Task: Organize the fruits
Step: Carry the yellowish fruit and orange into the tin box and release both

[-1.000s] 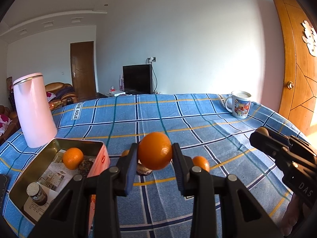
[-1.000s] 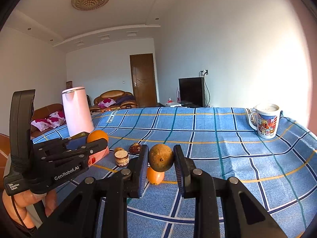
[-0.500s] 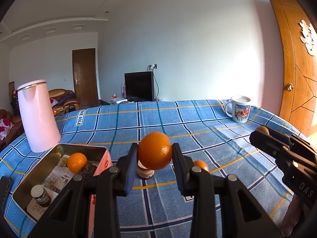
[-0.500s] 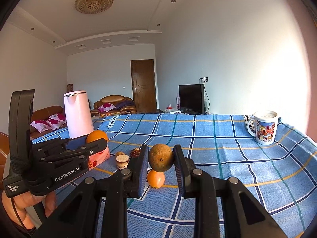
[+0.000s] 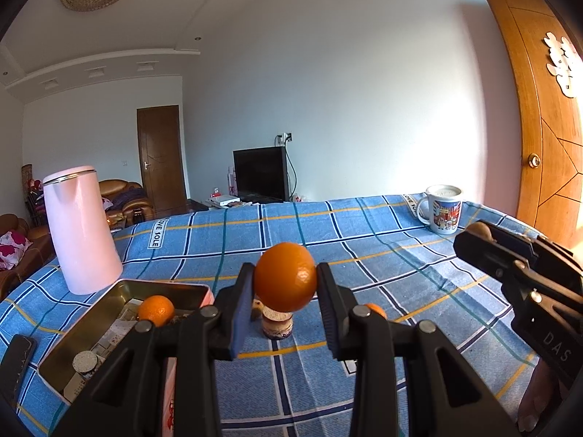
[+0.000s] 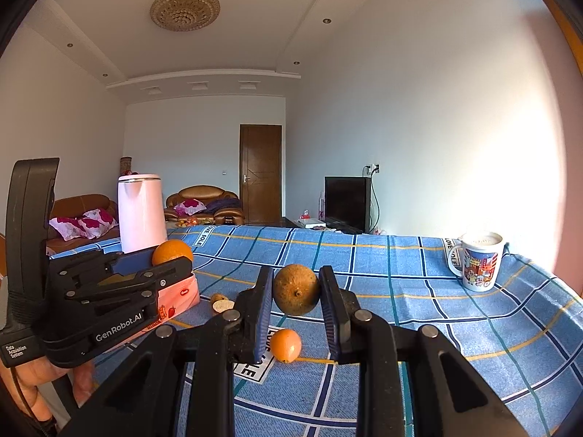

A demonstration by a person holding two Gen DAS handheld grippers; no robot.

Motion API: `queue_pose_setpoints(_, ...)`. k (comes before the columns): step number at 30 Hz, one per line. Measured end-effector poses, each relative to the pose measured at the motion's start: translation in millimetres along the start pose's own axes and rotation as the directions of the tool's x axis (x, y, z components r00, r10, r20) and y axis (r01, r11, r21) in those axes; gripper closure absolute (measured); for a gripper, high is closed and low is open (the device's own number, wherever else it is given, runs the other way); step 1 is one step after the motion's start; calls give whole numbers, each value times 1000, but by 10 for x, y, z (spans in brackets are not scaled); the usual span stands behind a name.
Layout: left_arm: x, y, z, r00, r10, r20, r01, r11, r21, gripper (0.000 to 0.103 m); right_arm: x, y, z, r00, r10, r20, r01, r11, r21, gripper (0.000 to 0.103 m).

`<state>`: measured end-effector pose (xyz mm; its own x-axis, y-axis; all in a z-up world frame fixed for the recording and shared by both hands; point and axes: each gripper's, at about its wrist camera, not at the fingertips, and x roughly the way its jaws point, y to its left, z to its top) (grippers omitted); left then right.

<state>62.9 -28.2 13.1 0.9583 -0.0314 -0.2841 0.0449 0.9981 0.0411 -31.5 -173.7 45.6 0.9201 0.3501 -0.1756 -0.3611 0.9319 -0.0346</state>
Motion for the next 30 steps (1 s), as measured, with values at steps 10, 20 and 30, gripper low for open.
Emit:
queue_pose_setpoints(10, -11, 161, -22, 1000, 16, -3, -16, 1000, -25, 68, 117, 121, 44, 1000, 7, -13, -8, 999, -36, 76)
queue_pose_setpoints(20, 12, 566, -21, 998, 51, -45, -55, 994, -95, 68, 399, 366, 174, 992, 105, -69, -107, 994, -31, 76)
queue_pose_setpoints(30, 59, 1310, -14, 985, 127, -117, -147, 972, -185, 68, 866, 986, 319, 949, 272, -157, -282, 959, -41, 76)
